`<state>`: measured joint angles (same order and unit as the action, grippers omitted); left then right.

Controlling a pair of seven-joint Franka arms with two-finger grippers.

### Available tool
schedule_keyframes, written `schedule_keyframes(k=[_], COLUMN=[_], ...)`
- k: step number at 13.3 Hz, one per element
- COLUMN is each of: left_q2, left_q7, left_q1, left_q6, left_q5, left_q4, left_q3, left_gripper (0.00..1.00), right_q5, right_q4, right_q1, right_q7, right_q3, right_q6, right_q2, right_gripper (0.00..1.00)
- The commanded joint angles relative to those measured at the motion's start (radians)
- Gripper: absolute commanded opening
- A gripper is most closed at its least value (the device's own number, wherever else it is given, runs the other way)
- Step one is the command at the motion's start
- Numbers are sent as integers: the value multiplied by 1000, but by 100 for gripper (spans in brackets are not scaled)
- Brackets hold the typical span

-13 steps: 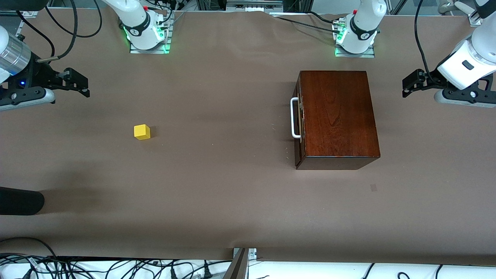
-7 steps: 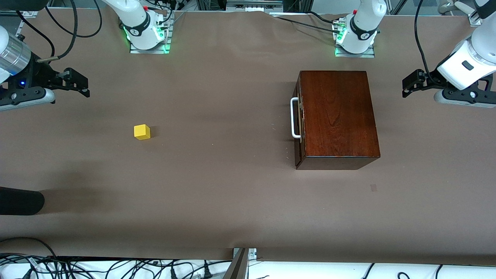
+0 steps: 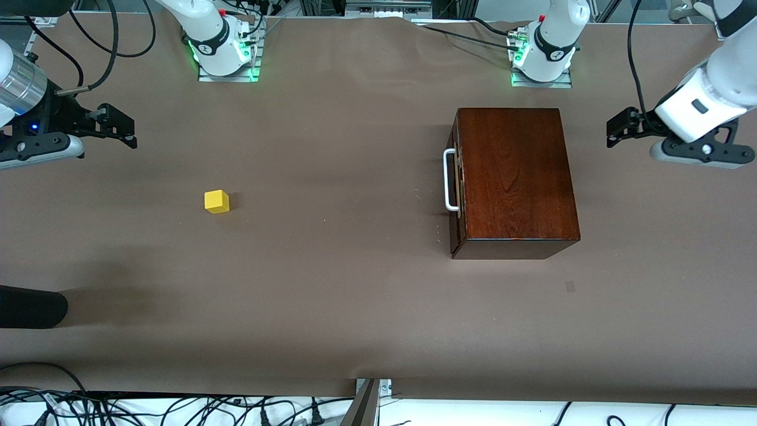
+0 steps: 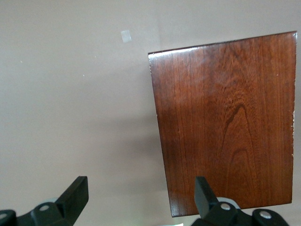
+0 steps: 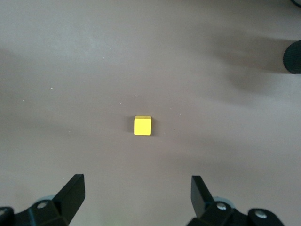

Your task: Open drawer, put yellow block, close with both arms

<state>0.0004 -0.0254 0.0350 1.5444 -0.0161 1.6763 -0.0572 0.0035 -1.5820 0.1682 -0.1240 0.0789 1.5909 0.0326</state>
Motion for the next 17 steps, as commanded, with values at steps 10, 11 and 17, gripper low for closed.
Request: schedule_keyframes(k=[10,11,17], left_q2=[76,101,274], left_q7=[135,201,607], left_q1=[6,12,178], left_q6=[-133,-109,74], left_q5=[13,11,-126], left_q4=[-46,-46,-44], left_q3=[-242,-298,-440], left_gripper=[100,100,100], right_q5=[-8,-8,-8], right_q4=[17,17,17], right_q1=[-10,-10,-10], right_q7=[-9,-9,-8], right_q3=[-7,-7,-7], right_q6=[-19,-19,-19], right_q2=[1,1,1], right_gripper=[100,100,100])
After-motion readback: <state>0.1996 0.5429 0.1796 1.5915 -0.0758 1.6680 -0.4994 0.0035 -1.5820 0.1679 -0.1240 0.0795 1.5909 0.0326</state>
